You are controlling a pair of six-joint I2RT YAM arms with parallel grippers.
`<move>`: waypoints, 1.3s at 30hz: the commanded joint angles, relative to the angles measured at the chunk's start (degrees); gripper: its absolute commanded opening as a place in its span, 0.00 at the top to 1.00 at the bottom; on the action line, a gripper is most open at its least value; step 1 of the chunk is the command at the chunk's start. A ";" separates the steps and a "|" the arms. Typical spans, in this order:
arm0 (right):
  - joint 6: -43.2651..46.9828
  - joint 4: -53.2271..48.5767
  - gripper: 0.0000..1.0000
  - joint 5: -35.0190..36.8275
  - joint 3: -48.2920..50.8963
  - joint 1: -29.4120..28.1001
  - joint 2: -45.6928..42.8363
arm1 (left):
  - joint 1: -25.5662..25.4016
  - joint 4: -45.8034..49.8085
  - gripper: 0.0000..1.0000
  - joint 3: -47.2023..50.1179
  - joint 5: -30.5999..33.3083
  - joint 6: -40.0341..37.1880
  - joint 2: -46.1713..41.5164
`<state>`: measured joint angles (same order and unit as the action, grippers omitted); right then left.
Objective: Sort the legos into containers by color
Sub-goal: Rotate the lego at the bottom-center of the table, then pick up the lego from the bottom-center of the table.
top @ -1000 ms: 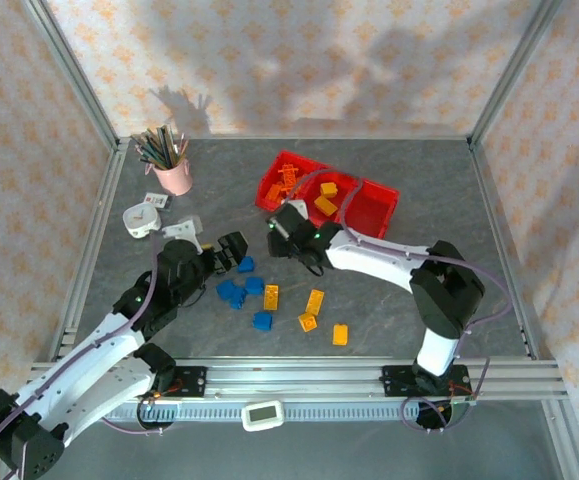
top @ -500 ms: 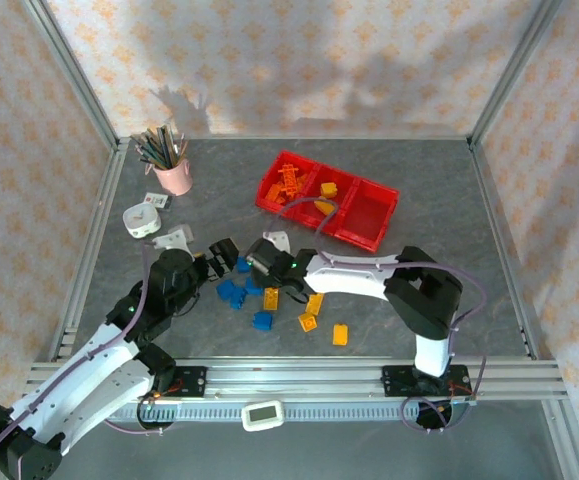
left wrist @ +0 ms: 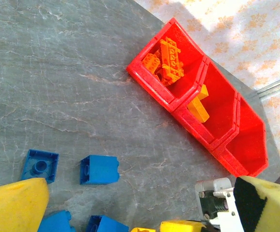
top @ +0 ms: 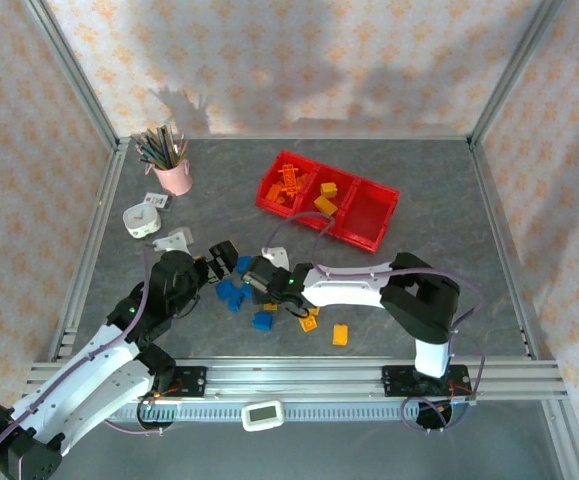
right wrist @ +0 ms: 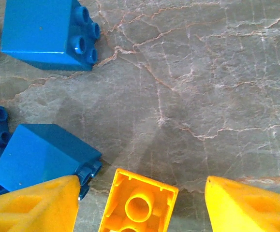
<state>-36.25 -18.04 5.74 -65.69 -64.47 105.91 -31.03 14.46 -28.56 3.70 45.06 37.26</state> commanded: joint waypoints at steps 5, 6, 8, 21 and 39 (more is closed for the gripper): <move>-2.67 -4.11 0.35 2.18 2.88 -0.15 -1.53 | 0.38 0.77 0.01 -0.10 0.95 0.21 -0.08; -2.89 -4.63 0.35 2.74 3.17 -0.15 -1.94 | 0.46 0.68 0.01 -0.10 0.95 0.21 -0.08; -3.31 -5.66 0.36 3.86 3.87 -0.14 -3.00 | 0.47 0.40 0.01 -0.01 0.83 0.21 0.01; -4.89 -6.61 0.34 1.54 3.75 -0.38 -5.45 | 0.60 0.30 0.01 -0.27 0.60 0.29 -0.25; -8.71 -8.03 0.31 -0.73 1.86 -1.80 -3.07 | 0.91 0.40 0.01 -0.64 0.69 -0.06 0.01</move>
<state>-43.44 -24.32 4.49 -62.19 -65.71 101.78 -30.61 14.61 -28.56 3.70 45.01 37.26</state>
